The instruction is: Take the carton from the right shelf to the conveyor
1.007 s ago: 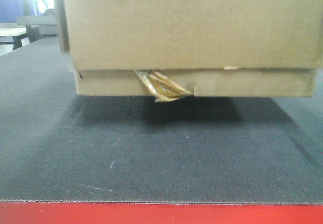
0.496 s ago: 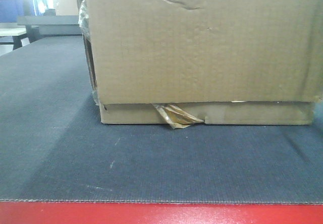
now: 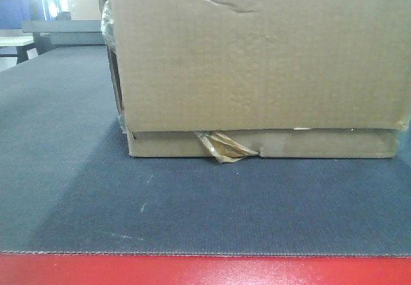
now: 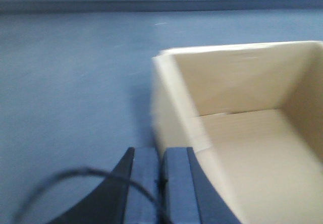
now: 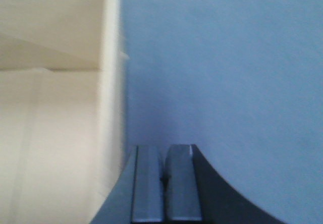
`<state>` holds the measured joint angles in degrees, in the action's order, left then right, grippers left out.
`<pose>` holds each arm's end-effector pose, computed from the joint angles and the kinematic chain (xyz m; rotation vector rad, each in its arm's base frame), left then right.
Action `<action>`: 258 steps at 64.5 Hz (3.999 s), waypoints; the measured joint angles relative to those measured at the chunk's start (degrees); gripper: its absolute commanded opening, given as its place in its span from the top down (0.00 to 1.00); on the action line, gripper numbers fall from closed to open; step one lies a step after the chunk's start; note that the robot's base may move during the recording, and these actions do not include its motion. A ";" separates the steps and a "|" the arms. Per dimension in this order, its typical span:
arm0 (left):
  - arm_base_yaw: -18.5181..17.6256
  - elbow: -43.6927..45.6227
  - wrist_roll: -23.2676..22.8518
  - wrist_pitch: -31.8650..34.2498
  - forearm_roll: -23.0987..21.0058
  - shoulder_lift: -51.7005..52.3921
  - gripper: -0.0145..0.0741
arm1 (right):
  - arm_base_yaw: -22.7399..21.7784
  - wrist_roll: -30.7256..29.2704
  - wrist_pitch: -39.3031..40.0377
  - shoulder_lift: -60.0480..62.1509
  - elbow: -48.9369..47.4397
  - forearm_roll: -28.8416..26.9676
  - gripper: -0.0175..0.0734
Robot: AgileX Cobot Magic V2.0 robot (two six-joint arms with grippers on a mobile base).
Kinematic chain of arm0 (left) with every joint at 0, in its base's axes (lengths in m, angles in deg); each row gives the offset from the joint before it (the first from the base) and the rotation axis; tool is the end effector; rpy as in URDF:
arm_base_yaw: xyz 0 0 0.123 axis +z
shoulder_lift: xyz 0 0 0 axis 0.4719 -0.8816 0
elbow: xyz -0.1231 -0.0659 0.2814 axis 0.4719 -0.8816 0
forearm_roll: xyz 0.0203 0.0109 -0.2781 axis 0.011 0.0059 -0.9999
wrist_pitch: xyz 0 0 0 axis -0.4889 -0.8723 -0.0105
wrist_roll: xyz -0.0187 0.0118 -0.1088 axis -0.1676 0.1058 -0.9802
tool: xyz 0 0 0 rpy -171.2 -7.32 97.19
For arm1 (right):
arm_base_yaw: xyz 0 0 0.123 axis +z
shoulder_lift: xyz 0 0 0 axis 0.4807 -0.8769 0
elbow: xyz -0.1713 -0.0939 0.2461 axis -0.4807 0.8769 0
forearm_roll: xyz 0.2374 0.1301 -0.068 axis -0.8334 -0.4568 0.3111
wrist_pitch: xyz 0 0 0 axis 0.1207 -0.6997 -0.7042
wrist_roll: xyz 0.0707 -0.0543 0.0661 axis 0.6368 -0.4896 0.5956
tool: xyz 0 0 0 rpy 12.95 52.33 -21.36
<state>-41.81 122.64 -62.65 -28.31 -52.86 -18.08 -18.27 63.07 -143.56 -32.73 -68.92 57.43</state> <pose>0.3110 -0.0696 0.4795 0.0988 2.0036 -0.1695 0.3066 0.0402 0.4669 0.0028 2.2968 -0.0125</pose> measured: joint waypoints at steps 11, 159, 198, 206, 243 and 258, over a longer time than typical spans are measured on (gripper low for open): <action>6.93 -14.45 0.14 4.25 -0.23 8.20 0.84 | -4.72 0.00 6.91 9.58 14.42 0.23 0.88; 14.98 -83.33 12.05 32.46 -6.02 74.23 0.84 | -6.42 -1.31 33.07 73.57 65.33 0.47 0.88; 15.84 -85.04 12.52 35.36 -6.52 74.33 0.84 | -6.42 -1.31 33.16 73.57 65.33 0.47 0.88; 15.84 -85.04 12.52 35.39 -6.52 74.33 0.84 | -6.42 -1.31 33.16 73.57 65.33 0.47 0.88; 15.84 -85.04 12.52 35.71 -6.52 74.33 0.84 | -7.49 -10.87 38.26 73.57 69.50 -6.21 0.88; 15.84 -85.04 12.52 35.71 -6.52 74.33 0.84 | -12.09 -15.00 49.69 74.05 79.48 -12.32 0.88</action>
<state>-25.97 37.60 -50.13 7.40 -59.38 56.25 -30.36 48.07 -93.86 41.32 10.56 45.12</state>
